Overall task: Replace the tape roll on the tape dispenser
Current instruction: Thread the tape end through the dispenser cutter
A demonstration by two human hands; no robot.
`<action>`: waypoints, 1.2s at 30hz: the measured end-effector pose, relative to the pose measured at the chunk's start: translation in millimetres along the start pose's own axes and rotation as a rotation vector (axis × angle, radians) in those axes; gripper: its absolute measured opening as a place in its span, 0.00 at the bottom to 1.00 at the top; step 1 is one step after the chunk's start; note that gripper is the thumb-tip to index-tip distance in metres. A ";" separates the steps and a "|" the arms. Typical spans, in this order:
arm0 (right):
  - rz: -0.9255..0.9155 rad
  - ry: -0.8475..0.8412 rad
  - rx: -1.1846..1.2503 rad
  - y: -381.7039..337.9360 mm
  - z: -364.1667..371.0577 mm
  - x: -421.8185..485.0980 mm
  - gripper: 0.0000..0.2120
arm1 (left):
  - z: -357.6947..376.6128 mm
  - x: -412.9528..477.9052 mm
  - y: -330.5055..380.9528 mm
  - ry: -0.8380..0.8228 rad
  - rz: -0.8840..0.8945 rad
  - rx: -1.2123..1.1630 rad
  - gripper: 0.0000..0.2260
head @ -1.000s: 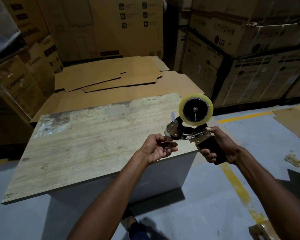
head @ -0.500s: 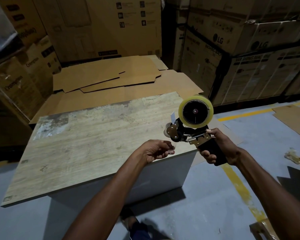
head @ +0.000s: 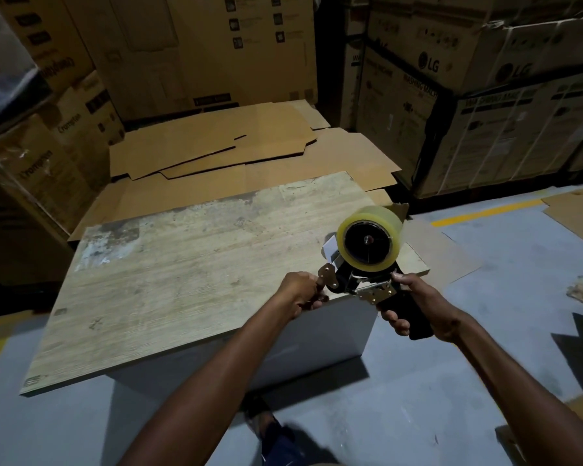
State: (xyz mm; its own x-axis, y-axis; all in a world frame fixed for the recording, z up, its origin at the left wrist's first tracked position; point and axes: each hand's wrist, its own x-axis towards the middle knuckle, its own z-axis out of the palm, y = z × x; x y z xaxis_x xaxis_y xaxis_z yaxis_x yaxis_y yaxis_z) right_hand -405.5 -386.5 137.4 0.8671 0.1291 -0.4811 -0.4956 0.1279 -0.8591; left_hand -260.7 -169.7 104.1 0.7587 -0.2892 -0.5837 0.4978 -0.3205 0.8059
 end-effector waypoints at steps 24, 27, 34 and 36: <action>0.007 0.220 0.286 166.8 27.3 75.8 0.29 | -0.8 116.1 -71.9 -0.078 0.075 0.297 0.12; -0.003 0.290 0.334 164.1 30.8 83.7 0.28 | 3.3 124.6 -67.9 0.002 0.142 0.363 0.12; 0.010 0.399 0.438 171.0 28.6 95.2 0.26 | 4.1 158.6 -45.0 0.060 0.337 0.435 0.07; 0.028 0.398 0.446 178.7 23.7 97.6 0.28 | 2.6 167.4 -43.3 -0.005 0.387 0.485 0.07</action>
State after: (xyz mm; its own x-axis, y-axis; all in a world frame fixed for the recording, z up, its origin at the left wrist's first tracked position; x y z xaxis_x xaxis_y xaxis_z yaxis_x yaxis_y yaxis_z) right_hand -410.6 -327.7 -58.9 0.7625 -0.2295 -0.6049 -0.4163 0.5417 -0.7303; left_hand -156.3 -206.6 -28.8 0.8433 -0.4705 -0.2598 -0.0613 -0.5644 0.8232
